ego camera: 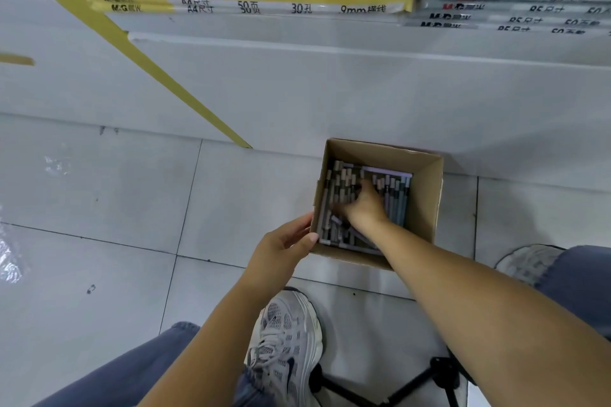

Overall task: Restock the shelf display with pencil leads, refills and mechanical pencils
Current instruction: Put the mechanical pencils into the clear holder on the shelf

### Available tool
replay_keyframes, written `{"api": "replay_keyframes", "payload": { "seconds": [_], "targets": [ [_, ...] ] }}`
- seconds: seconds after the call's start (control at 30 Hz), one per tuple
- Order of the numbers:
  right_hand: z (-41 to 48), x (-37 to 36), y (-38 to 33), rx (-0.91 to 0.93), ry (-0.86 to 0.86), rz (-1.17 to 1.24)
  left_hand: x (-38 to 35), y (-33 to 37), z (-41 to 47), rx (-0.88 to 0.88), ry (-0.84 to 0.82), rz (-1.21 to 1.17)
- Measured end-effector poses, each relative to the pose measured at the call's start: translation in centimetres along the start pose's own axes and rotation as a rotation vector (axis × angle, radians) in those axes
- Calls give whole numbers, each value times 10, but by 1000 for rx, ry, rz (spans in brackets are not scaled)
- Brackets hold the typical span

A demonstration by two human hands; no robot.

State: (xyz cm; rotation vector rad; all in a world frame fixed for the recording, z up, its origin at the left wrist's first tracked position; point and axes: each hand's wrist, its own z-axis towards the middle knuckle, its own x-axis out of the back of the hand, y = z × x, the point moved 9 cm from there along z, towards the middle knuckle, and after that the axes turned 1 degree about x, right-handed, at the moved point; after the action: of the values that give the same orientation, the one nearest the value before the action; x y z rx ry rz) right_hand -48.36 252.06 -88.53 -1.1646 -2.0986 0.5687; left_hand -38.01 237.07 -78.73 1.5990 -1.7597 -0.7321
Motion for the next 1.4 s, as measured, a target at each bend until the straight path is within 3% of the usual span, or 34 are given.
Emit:
{"api": "replay_keyframes", "payload": {
  "seconds": [0.17,0.6,0.8,0.9,1.07,1.23,1.4],
  "targets": [
    [5,-7,3,-58,-51,14,1,-3,2,0,-1,13],
    [-5,6,10,-122,-91,314,0,4,-1,1,42,103],
    [-43,33,-26,11,-145,513,-1,19,-5,33,113,226],
    [-72,57,-60,139,-175,568,-6,50,-19,-61,143,326],
    [-145,87,-133,327,-327,654,-30,120,-57,-253,-18,275],
    [-251,120,-218,568,-466,696,-46,192,-104,-273,-258,140],
    [-341,168,-287,764,-416,626,-66,276,-162,-347,-542,-61]
  ]
}}
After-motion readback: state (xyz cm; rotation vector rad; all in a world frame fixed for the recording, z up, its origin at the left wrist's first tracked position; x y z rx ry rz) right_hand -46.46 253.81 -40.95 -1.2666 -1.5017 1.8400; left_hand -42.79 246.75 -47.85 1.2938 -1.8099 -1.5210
